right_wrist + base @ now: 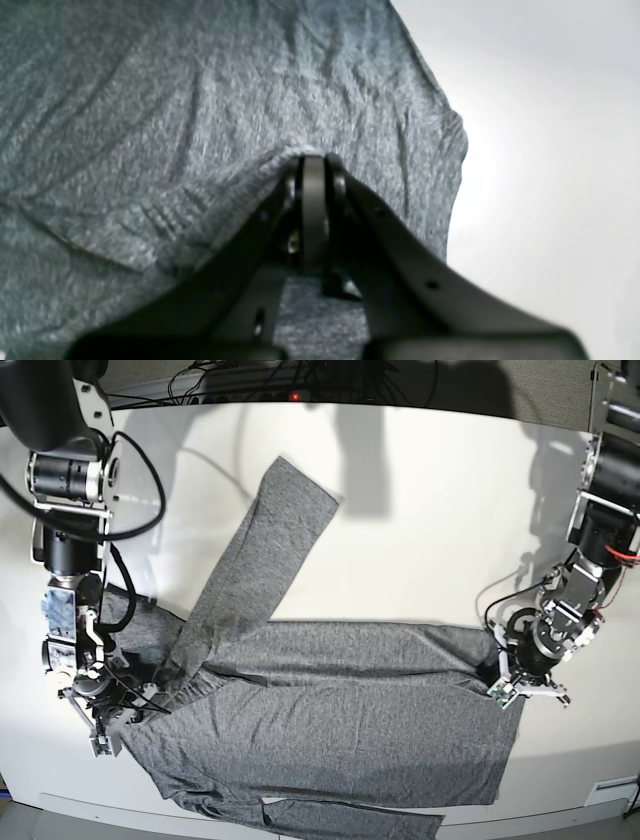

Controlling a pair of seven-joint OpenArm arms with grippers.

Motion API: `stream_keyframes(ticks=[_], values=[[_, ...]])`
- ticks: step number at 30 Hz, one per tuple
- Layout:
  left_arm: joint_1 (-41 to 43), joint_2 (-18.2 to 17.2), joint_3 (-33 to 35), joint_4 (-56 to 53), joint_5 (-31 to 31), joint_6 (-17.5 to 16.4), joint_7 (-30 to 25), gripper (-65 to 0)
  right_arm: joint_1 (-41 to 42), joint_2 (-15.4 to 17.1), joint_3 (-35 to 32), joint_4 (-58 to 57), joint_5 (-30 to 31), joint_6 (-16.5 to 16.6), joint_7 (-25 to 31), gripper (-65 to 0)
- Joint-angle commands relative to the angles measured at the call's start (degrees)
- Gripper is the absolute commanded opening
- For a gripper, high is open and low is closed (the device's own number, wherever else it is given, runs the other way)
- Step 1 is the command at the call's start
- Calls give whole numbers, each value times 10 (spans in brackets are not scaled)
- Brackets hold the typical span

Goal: Fold the T-shirt properly
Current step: 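Release the left gripper and lift it off the shirt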

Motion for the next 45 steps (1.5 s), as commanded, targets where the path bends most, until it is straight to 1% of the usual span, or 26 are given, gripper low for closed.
stream_keyframes(ticks=[1, 5, 13, 17, 18, 21, 23, 25, 26, 34, 38, 39, 45], values=[[-19, -4, -4, 5, -4, 10, -13, -650, 22, 4, 3, 9, -7, -8, 21, -650], [-23, 0, -4, 5, -4, 29, -12, -650, 22, -9, 3, 9, -37, -16, 28, -650], [-28, 0, -4, 5, -4, 29, -9, -650, 22, -11, 3, 9, -47, -16, 35, -650], [-29, 0, -4, 5, -4, 29, -9, -650, 22, -11, 3, 9, -89, -16, 43, -650], [-28, 0, -4, 5, -4, 29, -9, -650, 22, -10, 3, 9, -92, -16, 47, -628], [-29, 0, -4, 5, -4, 29, -9, -650, 22, -5, 3, 9, -102, -18, 69, -487], [-29, 0, -4, 5, -4, 29, -9, -650, 22, -2, 3, 9, -102, -21, 74, -414], [-28, 0, -4, 5, -5, 29, -8, -650, 22, -2, 3, 9, -102, -34, 75, -368], [-28, 0, -4, 5, -4, 29, -8, -650, 22, -2, 3, 9, -102, -40, 75, -360], [-29, 0, -4, 5, -4, 31, -9, -650, 22, -2, 3, 9, -97, -41, 74, -361], [-29, 0, -4, 5, -4, 67, -8, -650, 22, -2, 3, 9, -95, -41, 74, -361], [-29, 0, -4, 5, -4, 71, -8, -650, 22, -2, 3, 9, -95, -41, 74, -361], [-29, 0, -4, 5, -4, 72, -9, -650, 22, -2, 3, 9, -95, -41, 73, -361]])
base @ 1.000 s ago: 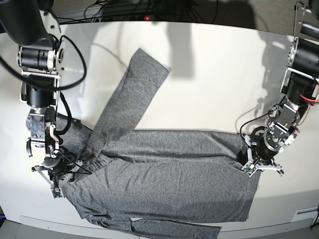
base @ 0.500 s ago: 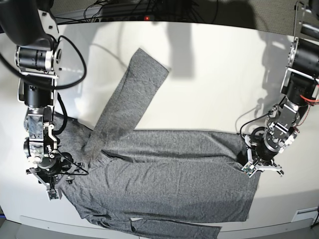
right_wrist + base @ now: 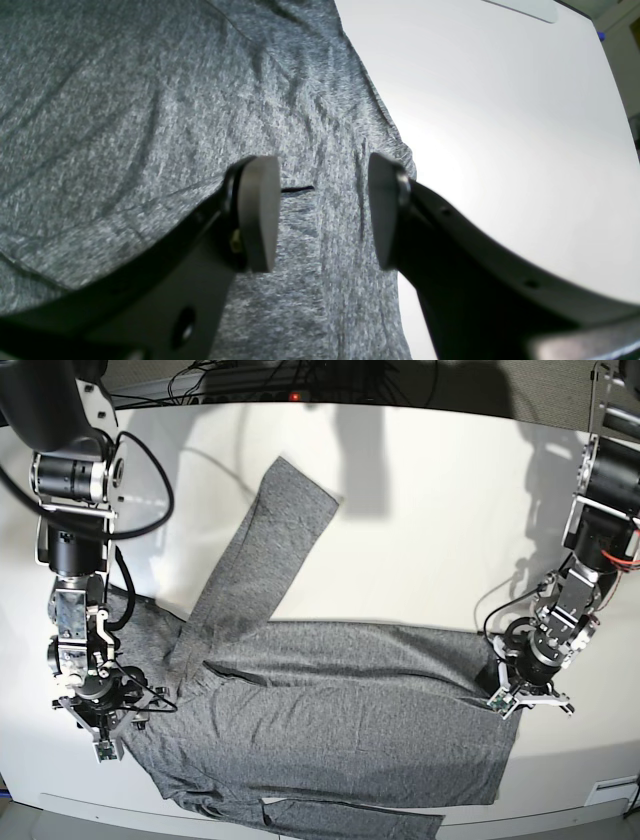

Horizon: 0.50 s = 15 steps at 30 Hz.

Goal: Fold the T-shirt properly
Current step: 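Release the left gripper and lift it off the shirt, then move the left gripper to the sleeve cuff and grasp it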

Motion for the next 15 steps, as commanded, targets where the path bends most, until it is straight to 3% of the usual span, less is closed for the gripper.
stream_keyframes(ticks=[1, 3, 5, 7, 15], values=[[-19, -7, -4, 7, -4, 11, -13, -650, 21, 6, 3, 9, 5, -5, 13, -361], [-19, -7, -4, 7, -4, 24, -13, -627, 21, 6, 3, 9, 5, -5, 13, -361], [-19, -7, -4, 7, -4, 61, -13, -490, 21, 6, 3, 9, 5, -5, 13, -361], [-19, -7, -4, 7, -4, 99, -13, -400, 21, 6, 3, 9, 9, -5, 13, -361], [-19, -7, -4, 7, -8, 111, 5, -382, 21, 7, 3, 9, 93, -4, 7, -361]])
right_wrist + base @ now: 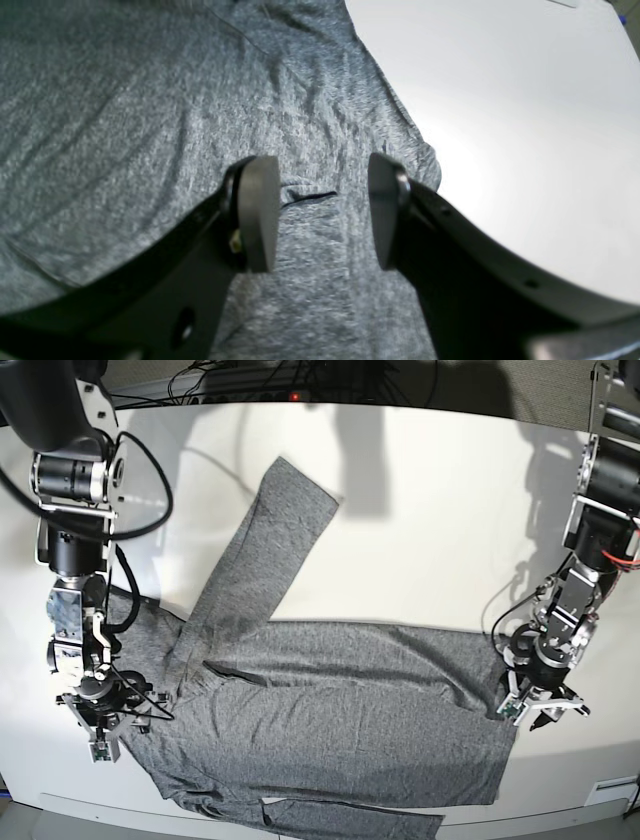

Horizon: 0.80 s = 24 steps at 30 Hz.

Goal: Fold the T-shirt properly
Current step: 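Move the left gripper to the sleeve cuff and grasp it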

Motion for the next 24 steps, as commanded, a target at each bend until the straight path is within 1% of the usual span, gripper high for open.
stream_keyframes(ticks=[1, 3, 5, 6, 7, 9, 10, 11, 13, 14, 15, 16, 19, 21, 24], values=[[-19, -7, -3, 7, -19, 10, -12, -382, 20, 6, 3, 9, 17, -4, 14, -361], [-19, -7, -3, 7, -78, 10, 1, -382, 21, 6, 3, 9, 39, -3, -19, -361], [-19, -6, -3, 7, -143, 10, 19, -382, 19, 6, 3, 9, 45, -3, -49, -361], [-19, -5, -3, 7, -168, 10, 26, -382, 17, 6, 3, 9, 45, -3, -54, -361], [-19, -4, -3, 7, -189, 10, 32, -382, 15, 6, 3, 9, 45, -3, -54, -361], [-16, -3, -3, 11, -209, 6, 39, -382, 9, 6, 3, 9, 44, -1, -64, -361], [-12, -3, -3, 16, -211, 6, 49, -382, 6, 7, 3, 9, 41, 11, -71, -361], [-7, -3, -3, 25, -211, 6, 59, -382, 3, 7, 3, 9, 31, 36, -71, -361], [9, -6, -3, 59, -210, 6, 90, -382, -7, 11, 3, 14, 12, 106, -71, -361], [21, -8, -3, 84, -211, 6, 115, -382, -13, 14, 3, 20, 11, 142, -71, -361], [35, -11, -3, 115, -210, 6, 140, -382, -22, 17, 3, 30, 15, 168, -71, -361], [51, -15, -3, 150, -209, 6, 164, -382, -32, 21, 3, 45, 21, 177, -71, -361], [113, -30, -3, 278, -176, 6, 221, -383, -65, 35, 3, 106, 37, 174, -80, -361], [161, -44, -3, 371, -155, 8, 244, -383, -88, 47, 3, 153, 46, 165, -92, -361], [234, -62, -3, 508, -150, 20, 271, -383, -127, 67, 4, 216, 45, 141, -107, -361]])
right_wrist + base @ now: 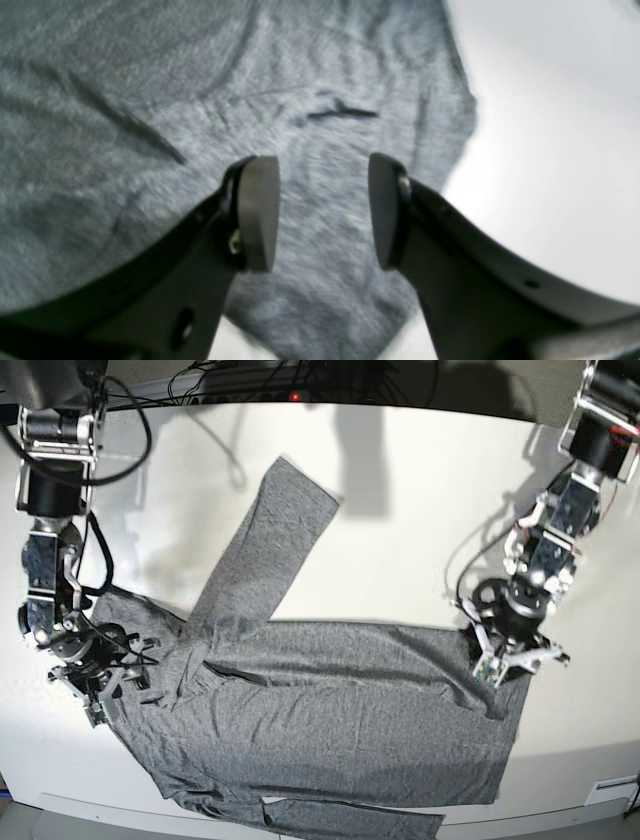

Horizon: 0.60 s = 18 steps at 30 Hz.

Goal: Fold the T-shirt properly
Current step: 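Move the left gripper to the sleeve cuff and grasp it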

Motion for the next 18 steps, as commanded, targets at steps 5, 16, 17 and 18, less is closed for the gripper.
stream_keyframes(ticks=[5, 16, 17, 18], values=[[95, -5, -4, 193, 26, 10, 47, -383, -49, 34, 2, 74, 6, -26, 7, -361], [258, 80, -3, 315, 24, -34, 82, -383, -54, 40, 6, 80, 6, -80, 17, -361], [268, 87, -3, 315, 24, -52, 77, -383, -51, 40, 6, 80, 6, -80, 17, -361], [278, 94, -2, 315, 24, -72, 66, -384, -48, 40, 6, 80, 6, -80, 16, -361]])
